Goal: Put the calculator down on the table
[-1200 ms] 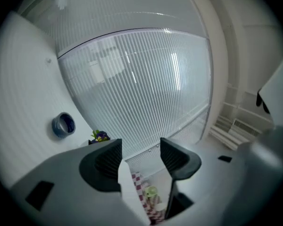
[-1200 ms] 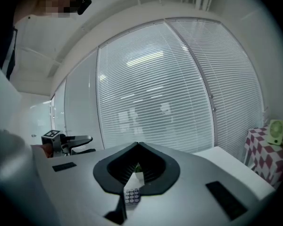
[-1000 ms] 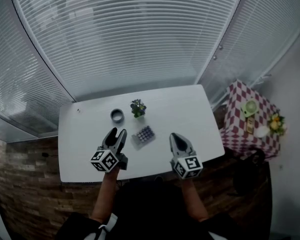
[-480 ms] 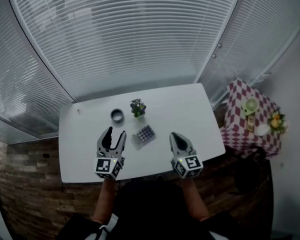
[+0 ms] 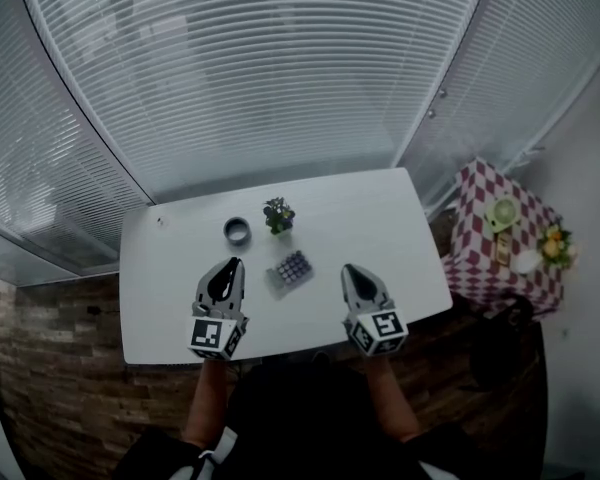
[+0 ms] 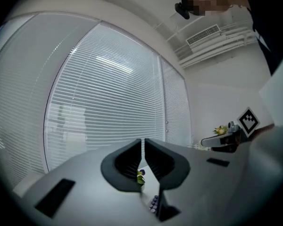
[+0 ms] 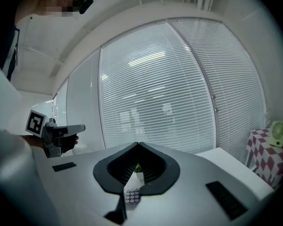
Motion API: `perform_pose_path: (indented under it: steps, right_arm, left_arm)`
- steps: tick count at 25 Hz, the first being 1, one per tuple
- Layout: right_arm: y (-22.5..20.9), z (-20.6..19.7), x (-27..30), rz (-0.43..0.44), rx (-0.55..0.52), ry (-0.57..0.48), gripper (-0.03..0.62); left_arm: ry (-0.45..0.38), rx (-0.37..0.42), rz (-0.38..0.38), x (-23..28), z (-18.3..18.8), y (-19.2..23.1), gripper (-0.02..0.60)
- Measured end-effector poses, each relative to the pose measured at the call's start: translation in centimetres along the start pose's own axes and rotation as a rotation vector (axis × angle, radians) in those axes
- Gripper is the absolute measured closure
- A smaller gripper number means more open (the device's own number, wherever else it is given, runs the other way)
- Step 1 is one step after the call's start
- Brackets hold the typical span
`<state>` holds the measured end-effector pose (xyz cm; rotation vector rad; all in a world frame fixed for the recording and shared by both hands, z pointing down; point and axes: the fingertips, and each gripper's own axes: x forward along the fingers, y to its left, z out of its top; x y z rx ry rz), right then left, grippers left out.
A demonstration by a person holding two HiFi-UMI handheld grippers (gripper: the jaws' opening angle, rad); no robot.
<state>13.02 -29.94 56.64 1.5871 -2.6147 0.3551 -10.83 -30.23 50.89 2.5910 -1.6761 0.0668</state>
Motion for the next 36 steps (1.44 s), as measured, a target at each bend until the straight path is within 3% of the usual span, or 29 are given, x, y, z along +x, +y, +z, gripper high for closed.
perform_pose_path:
  steps: [3, 9, 15, 20, 25, 29, 36]
  right_arm:
    - [0.0, -0.1, 0.0, -0.003, 0.004, 0.002, 0.588]
    - [0.4, 0.3, 0.0, 0.005, -0.013, -0.012, 0.588]
    - [0.9, 1.2, -0.1, -0.011, -0.088, -0.012, 0.589]
    - [1.2, 1.2, -0.1, -0.004, -0.080, -0.013, 0.589]
    - [1.3, 0.7, -0.1, -0.004, -0.073, -0.016, 0.589]
    - [1.4, 1.2, 0.0, -0.018, -0.090, -0.010, 0.589]
    - [1.2, 1.6, -0.5, 0.004, -0.102, -0.035, 0.589]
  left_arm:
    - [-0.026, 0.037, -0.036, 0.0, 0.8, -0.9, 0.574]
    - [-0.036, 0.032, -0.049, -0.1, 0.9, -1.0, 0.574]
    - [0.007, 0.021, -0.015, -0.6, 0.4, 0.3, 0.574]
    - [-0.046, -0.007, -0.005, -0.8, 1.0, 1.1, 0.574]
    - [0.012, 0.007, 0.007, -1.0, 0.4, 2.0, 0.574]
    - [-0.038, -0.004, -0.020, -0.8, 1.3, 1.5, 0.574]
    - [0.001, 0.008, -0.030, -0.9, 0.7, 0.4, 0.574]
